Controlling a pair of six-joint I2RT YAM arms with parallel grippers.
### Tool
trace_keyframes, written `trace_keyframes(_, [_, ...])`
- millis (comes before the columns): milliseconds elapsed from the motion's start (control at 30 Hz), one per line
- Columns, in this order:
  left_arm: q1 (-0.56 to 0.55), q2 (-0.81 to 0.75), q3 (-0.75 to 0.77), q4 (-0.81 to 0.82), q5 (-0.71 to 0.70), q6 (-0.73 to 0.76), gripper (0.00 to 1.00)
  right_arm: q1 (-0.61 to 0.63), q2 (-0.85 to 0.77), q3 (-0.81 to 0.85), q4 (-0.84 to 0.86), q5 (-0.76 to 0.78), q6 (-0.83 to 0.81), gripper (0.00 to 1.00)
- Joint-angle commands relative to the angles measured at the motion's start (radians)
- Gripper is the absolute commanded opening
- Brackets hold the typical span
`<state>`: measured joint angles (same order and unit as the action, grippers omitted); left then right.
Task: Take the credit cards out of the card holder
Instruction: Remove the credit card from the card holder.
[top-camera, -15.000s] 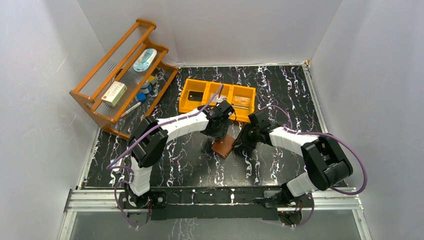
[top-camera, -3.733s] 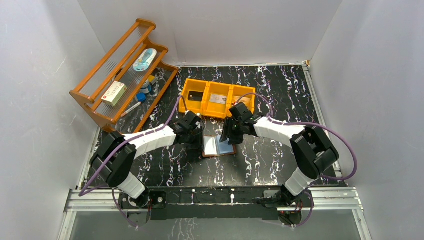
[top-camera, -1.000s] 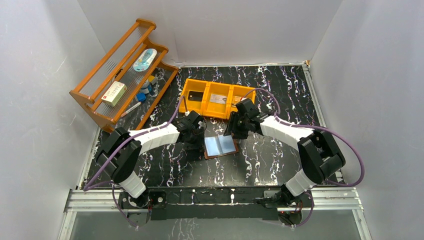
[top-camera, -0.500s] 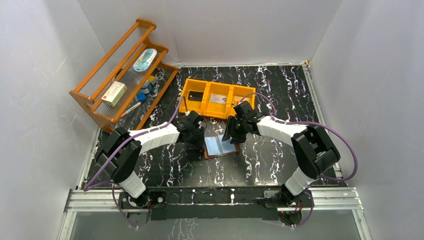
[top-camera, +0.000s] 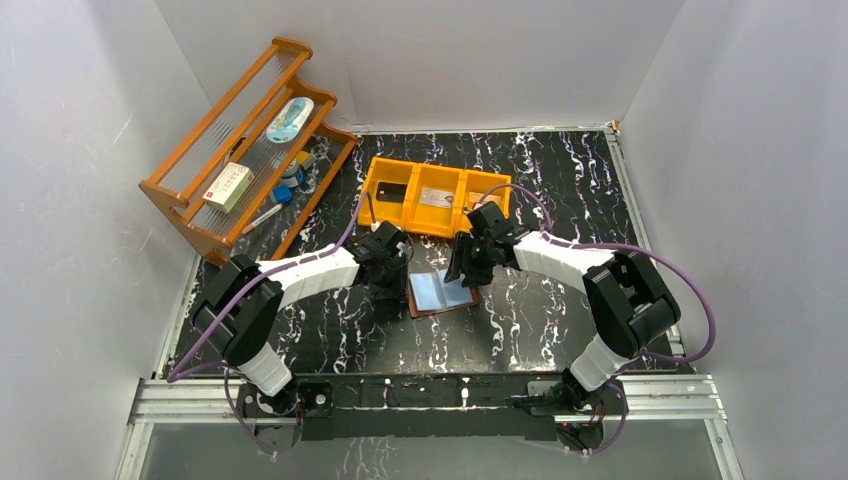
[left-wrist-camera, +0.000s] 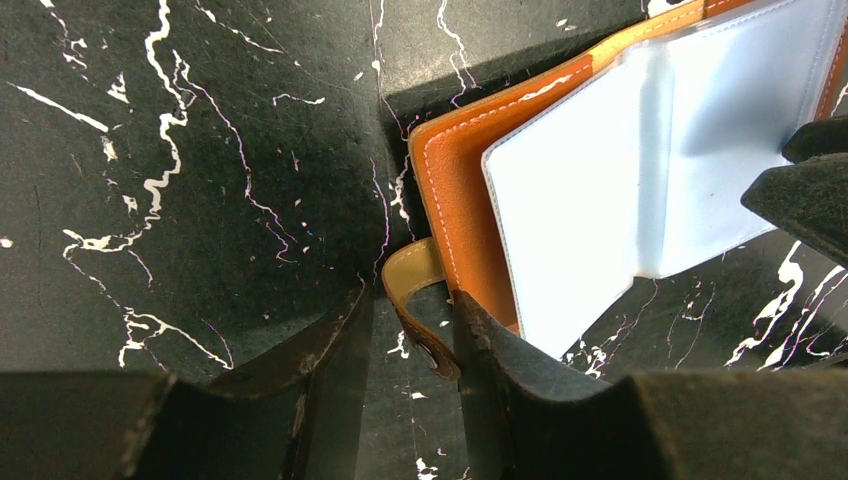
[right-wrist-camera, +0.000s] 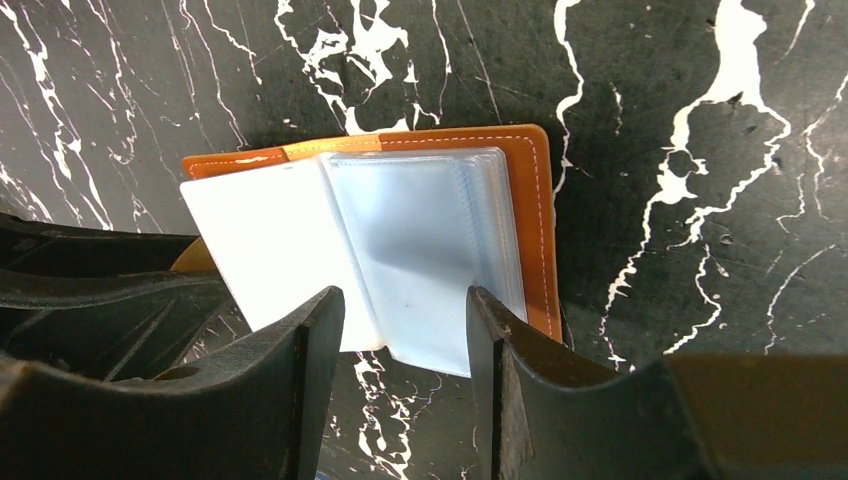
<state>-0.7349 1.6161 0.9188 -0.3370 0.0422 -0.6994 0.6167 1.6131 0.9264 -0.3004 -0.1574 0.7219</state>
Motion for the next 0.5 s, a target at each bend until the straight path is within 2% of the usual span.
trace_keyframes(0, [-0.001,-0.002,0.011,-0.012,0.01,0.009,0.33,0.001,-0.035,0.038,-0.04,0.046,-0.026,0.58])
trace_keyframes(467, [-0.001,0.0,0.016,-0.01,0.02,0.015,0.27,0.001,-0.043,0.074,-0.071,0.049,-0.038,0.6])
